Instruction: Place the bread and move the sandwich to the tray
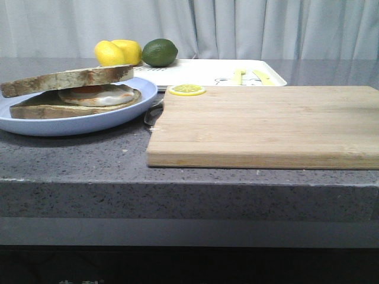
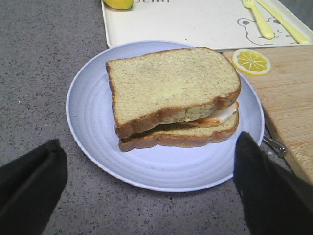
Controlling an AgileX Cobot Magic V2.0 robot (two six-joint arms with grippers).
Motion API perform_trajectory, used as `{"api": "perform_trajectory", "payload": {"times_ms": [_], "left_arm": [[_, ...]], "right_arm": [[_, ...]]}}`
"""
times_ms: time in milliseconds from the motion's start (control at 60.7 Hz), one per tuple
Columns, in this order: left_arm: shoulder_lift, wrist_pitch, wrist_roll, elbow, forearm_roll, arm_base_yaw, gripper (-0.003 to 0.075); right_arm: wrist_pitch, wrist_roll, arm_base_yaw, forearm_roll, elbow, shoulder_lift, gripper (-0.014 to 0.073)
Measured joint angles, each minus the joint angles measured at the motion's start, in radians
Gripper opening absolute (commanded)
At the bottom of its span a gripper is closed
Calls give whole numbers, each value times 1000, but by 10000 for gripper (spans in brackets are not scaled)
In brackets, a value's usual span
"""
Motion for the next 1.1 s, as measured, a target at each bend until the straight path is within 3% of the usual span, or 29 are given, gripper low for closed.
{"api": "perform_trajectory", "payload": {"times_ms": [231, 395, 642, 807, 972, 1103], "left_arm": [[0, 0, 0, 0, 0, 0, 669], [0, 0, 0, 0, 0, 0, 669], [0, 0, 0, 0, 0, 0, 669], [0, -8, 0, 0, 0, 0, 669], [0, -56, 0, -2, -1, 0, 669], [41, -12, -27, -49, -5, 29, 669]], "right_arm": [[-189, 74, 18, -76, 173, -169, -60], [-372, 75, 113, -79, 414, -370, -60], [-472, 76, 163, -64, 692, -658, -60], [-550, 77, 163, -52, 782, -784, -60], [-588, 77, 163, -50, 789, -794, -60], [-588, 77, 163, -50, 789, -794, -60]]}}
